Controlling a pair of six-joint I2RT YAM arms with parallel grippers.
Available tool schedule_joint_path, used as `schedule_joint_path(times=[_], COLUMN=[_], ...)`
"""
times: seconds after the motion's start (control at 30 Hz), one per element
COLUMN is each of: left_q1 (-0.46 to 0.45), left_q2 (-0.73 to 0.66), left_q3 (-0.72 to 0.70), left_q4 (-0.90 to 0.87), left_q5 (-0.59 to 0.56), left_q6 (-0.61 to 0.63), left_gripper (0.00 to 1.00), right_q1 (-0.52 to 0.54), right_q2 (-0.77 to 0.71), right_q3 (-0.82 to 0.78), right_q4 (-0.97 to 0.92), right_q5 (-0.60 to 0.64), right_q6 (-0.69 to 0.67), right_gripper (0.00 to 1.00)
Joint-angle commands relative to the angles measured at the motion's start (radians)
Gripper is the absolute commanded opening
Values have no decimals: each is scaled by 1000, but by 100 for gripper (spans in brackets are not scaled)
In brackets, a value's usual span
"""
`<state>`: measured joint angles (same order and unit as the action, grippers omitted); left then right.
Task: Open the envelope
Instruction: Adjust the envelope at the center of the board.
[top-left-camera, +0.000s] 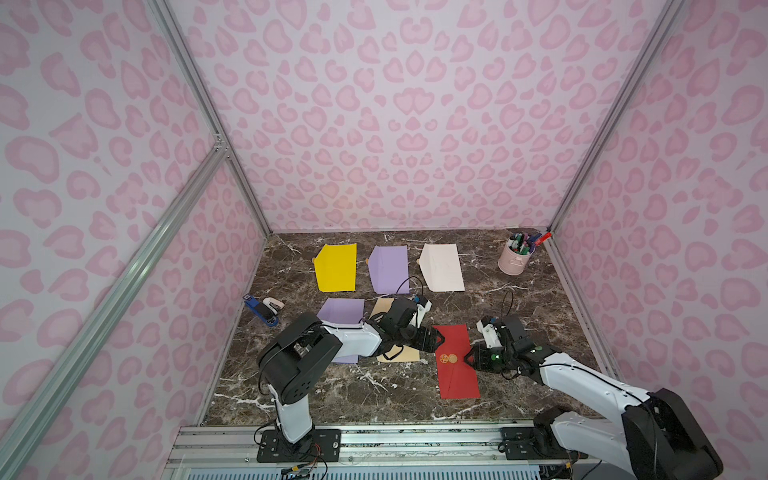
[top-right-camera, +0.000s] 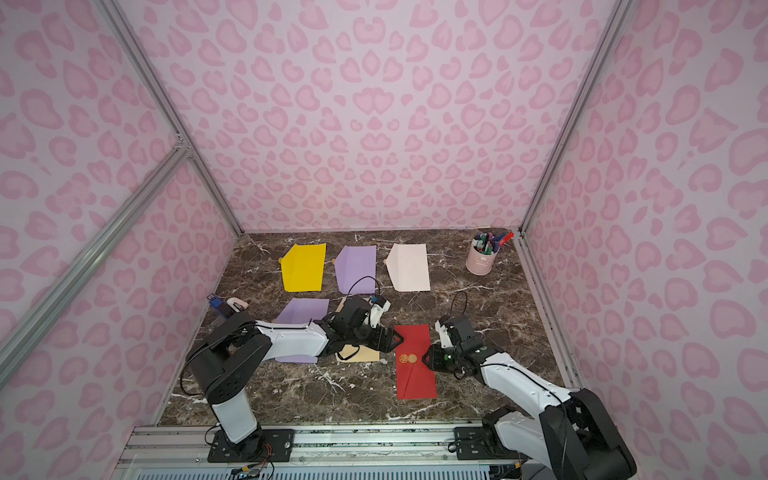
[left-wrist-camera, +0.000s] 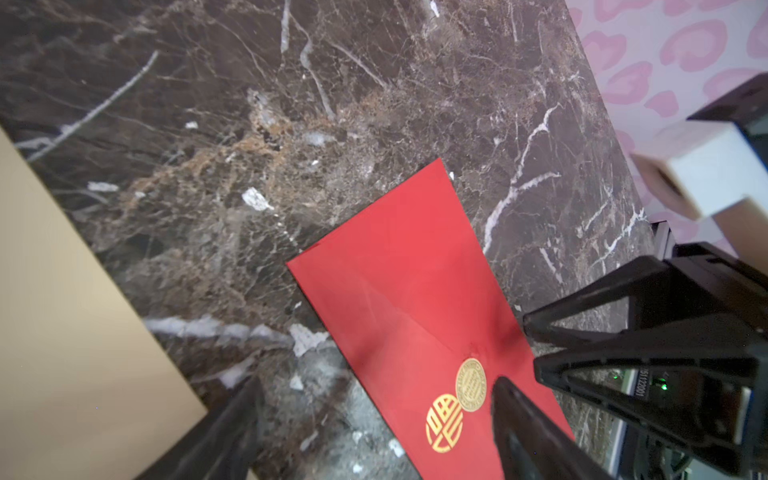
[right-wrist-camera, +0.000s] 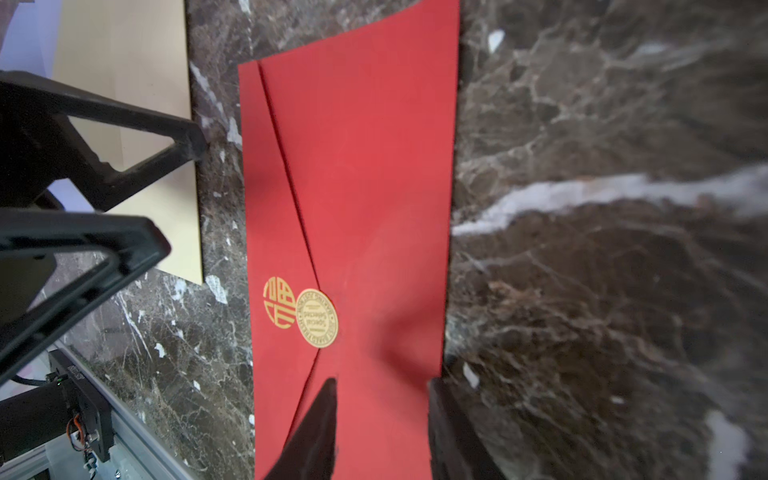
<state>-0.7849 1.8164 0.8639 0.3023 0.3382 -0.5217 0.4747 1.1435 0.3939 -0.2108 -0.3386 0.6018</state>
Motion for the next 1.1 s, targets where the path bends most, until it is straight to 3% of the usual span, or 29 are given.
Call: schedule_joint_path(times=[0.0, 0.2, 0.47, 0.77, 1.07], left_q1=[-3, -8, -11, -11, -11], left_q2=[16, 54, 107, 159, 59], left_q3=[15, 49, 106, 182, 217], left_q4=[29, 32, 38, 27, -85], left_q5=[21, 39, 68, 90, 4], left_q6=[-15, -19, -16, -5, 108], left_gripper=[87, 87, 86, 86, 82], right_q1=[13, 35, 56, 58, 56], right_q2=[-2, 6, 15, 7, -28], right_q3=[-10, -43, -47, -49, 26], right_q4=[17, 45, 60, 50, 10], right_q5=[2, -8, -2, 28, 59], right_q6=[21, 45, 61, 65, 35], right_gripper=[34, 25, 25, 31, 38])
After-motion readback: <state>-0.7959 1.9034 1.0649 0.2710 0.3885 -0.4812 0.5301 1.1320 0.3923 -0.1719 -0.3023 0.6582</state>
